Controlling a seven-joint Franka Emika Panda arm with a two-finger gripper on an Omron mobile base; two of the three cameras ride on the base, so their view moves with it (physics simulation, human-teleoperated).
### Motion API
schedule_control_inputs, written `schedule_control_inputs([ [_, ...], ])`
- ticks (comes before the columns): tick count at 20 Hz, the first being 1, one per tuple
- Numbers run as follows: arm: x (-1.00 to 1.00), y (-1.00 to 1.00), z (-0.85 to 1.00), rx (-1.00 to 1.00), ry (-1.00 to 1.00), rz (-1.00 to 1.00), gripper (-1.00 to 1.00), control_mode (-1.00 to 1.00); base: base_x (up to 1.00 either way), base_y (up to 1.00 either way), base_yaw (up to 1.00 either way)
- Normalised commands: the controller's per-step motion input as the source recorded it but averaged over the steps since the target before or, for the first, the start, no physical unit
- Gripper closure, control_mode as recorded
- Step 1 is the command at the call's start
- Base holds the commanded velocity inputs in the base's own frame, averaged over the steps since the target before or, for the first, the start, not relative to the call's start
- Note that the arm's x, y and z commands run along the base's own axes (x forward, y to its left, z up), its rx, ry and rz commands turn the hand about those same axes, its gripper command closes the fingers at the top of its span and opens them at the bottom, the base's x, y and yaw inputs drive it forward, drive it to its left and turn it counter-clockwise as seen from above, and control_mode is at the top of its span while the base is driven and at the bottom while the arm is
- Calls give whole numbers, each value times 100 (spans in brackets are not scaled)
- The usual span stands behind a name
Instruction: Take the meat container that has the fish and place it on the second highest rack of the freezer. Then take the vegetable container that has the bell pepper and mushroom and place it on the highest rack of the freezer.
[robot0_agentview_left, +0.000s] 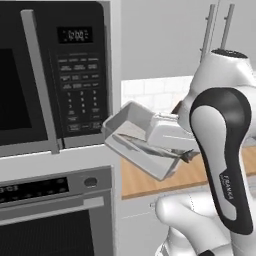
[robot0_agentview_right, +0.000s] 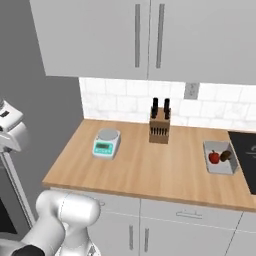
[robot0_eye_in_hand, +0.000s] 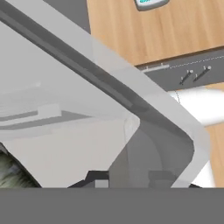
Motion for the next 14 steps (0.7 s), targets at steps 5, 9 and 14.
schedule_control_inputs([
  [5, 0, 0, 0, 0, 0, 0, 100, 100, -100, 0, -4],
  [9, 0, 0, 0, 0, 0, 0, 100, 100, -77, 12, -6],
  [14, 0, 0, 0, 0, 0, 0, 100, 100, -1, 93, 0],
])
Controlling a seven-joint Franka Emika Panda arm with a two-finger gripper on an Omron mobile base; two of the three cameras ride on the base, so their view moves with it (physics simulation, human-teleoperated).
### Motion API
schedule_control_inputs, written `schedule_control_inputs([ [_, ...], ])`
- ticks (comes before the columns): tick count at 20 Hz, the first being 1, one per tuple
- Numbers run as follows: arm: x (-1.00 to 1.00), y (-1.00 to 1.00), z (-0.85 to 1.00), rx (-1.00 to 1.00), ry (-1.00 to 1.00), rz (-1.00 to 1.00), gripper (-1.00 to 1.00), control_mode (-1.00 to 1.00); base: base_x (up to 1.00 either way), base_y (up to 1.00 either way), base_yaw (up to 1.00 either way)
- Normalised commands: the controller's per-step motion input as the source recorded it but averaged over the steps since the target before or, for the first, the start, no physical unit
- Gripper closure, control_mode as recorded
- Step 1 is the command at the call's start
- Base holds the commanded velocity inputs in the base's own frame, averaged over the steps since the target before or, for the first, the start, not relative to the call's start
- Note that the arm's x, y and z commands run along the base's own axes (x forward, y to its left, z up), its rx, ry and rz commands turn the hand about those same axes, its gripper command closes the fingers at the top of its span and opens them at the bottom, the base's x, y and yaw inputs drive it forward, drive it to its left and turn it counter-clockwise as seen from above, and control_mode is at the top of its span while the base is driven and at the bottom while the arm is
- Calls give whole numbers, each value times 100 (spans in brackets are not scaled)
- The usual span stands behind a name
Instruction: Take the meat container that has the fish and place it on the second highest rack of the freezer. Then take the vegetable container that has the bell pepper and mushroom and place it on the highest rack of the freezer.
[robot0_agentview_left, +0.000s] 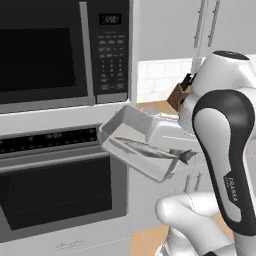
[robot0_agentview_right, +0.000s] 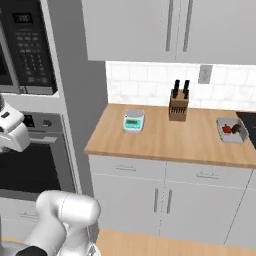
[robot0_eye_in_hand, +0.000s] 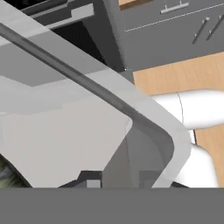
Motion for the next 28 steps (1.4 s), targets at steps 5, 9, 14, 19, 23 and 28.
schedule_control_inputs([
  [5, 0, 0, 0, 0, 0, 0, 100, 100, -4, 100, 0],
  [9, 0, 0, 0, 0, 0, 0, 100, 100, -19, 100, 0],
  [14, 0, 0, 0, 0, 0, 0, 100, 100, -29, 100, 0],
  [19, 0, 0, 0, 0, 0, 0, 100, 100, -44, 100, 0],
  [23, 0, 0, 0, 0, 0, 0, 100, 100, -53, 98, 0],
  [28, 0, 0, 0, 0, 0, 0, 100, 100, -27, 85, -2],
])
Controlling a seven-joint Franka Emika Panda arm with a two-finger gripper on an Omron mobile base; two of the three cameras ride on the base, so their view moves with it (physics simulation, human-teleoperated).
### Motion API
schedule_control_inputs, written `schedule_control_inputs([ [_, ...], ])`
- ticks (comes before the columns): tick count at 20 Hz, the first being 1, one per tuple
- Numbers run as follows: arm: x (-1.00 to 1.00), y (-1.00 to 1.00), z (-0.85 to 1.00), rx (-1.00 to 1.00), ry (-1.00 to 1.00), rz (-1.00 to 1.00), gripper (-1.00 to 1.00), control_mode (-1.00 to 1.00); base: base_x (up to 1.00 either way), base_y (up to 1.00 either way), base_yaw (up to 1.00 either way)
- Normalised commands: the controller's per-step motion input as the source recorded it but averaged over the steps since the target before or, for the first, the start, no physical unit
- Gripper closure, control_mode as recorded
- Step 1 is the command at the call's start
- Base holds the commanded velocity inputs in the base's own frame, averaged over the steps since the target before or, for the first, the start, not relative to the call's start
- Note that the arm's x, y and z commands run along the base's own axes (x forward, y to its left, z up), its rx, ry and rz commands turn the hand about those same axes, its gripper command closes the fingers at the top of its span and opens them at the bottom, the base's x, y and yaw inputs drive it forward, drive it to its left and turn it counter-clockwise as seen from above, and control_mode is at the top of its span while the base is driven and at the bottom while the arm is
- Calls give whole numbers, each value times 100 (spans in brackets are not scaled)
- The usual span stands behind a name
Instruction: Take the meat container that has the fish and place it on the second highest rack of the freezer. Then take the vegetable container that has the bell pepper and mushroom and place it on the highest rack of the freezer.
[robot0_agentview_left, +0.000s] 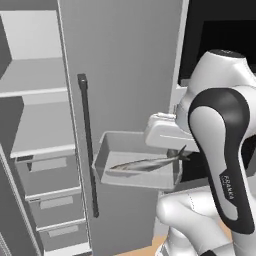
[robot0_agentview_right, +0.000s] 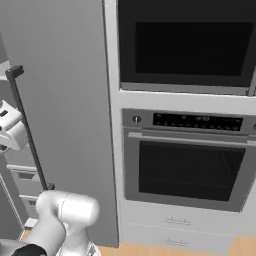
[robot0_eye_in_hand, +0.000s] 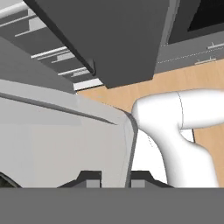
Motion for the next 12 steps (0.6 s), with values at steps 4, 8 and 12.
schedule_control_inputs([
  [4, 0, 0, 0, 0, 0, 0, 100, 100, 15, 83, -10],
  [8, 0, 0, 0, 0, 0, 0, 100, 100, 24, 78, -15],
  [12, 0, 0, 0, 0, 0, 0, 100, 100, 35, 63, -24],
])
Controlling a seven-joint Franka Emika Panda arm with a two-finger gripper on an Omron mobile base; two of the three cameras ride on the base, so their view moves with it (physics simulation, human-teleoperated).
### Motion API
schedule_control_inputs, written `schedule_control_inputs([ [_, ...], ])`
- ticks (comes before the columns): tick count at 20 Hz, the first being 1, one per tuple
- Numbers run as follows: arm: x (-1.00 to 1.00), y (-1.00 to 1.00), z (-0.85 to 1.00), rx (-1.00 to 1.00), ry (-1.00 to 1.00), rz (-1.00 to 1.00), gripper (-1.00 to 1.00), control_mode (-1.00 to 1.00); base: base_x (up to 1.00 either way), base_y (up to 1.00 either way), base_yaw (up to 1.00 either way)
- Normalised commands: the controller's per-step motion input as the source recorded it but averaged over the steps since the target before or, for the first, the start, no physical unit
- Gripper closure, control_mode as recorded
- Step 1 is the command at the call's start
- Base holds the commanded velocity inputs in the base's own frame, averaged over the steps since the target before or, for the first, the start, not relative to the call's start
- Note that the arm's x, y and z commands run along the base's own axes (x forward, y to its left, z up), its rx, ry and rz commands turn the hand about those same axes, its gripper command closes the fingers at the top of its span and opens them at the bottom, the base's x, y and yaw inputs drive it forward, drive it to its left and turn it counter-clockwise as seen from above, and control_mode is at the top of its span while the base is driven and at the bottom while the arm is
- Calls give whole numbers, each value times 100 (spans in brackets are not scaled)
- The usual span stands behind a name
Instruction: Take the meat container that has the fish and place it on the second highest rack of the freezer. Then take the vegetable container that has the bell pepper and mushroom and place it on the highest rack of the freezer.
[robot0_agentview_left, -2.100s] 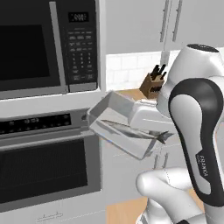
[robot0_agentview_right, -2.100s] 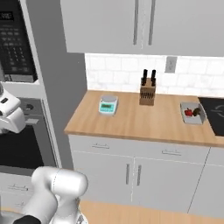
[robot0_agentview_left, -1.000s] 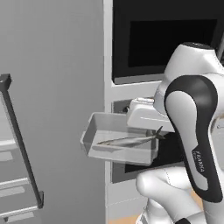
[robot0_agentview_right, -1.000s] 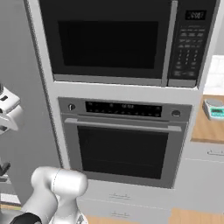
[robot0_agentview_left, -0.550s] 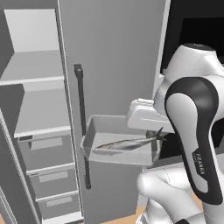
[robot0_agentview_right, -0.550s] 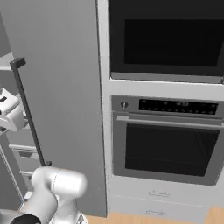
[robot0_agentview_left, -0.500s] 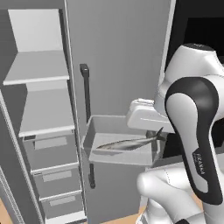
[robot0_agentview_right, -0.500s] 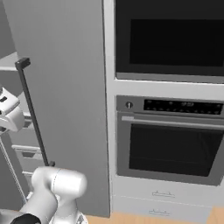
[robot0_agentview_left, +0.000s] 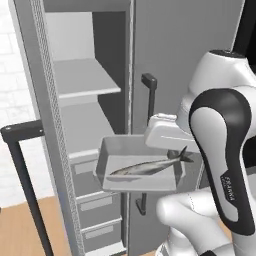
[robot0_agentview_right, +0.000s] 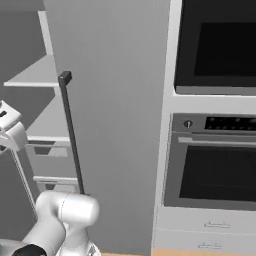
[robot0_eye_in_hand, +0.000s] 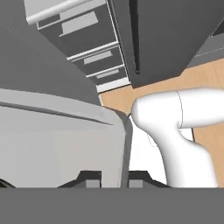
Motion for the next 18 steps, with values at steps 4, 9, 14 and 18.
schedule_control_inputs([
  [4, 0, 0, 0, 0, 0, 0, 100, 100, 47, 43, -29],
  [9, 9, 0, 0, 1, 1, -18, 100, -100, 20, 6, -12],
  [14, 3, 0, -26, 4, 5, -42, 100, -100, 0, 0, 0],
  [18, 22, 0, -57, 3, 0, -45, 100, -100, 0, 0, 0],
])
